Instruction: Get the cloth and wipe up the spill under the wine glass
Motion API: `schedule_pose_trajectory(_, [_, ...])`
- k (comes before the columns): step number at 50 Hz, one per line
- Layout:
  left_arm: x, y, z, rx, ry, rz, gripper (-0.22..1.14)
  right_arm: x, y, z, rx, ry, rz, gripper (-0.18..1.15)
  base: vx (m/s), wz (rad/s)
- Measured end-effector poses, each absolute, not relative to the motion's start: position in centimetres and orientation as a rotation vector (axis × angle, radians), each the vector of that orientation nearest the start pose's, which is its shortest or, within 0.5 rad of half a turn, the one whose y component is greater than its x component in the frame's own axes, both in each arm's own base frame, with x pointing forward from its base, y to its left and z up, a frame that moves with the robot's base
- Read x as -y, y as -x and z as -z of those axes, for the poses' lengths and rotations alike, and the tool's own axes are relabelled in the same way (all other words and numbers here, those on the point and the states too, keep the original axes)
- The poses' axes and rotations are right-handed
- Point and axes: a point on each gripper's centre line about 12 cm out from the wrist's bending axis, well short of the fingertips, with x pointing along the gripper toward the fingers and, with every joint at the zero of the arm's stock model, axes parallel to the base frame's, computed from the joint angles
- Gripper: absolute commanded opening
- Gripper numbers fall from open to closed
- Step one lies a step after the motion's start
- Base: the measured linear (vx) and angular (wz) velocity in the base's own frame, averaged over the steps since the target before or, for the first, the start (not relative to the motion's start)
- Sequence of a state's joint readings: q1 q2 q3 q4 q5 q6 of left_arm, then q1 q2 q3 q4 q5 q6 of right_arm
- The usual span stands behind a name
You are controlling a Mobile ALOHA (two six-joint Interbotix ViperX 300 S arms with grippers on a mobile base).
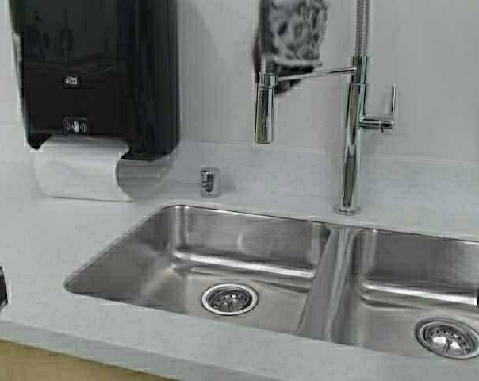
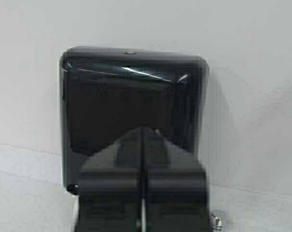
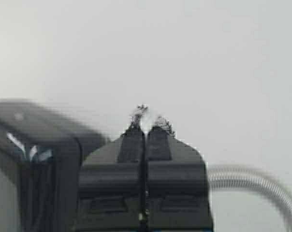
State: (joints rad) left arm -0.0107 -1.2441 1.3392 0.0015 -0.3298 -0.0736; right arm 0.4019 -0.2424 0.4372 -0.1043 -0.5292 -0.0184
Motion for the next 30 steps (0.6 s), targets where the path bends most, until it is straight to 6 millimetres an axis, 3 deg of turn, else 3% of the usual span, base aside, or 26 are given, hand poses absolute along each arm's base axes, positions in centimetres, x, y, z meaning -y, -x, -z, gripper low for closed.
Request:
schedule_pose_trajectory(17, [0.2,-14.9,-27.8,0.228,0.076,0.02,0.02,-17.8,-30.6,-44.6,0.399,0.03,-0.529,0.06,-0.12,-0.03])
schedule_pose_trajectory(30, [0.2,-14.9,-27.8,0.23,0.084,0.02,0.02,-18.5,-26.9,-43.6,0.354,0.028,-0.605,0.06,-0.17,-0.01])
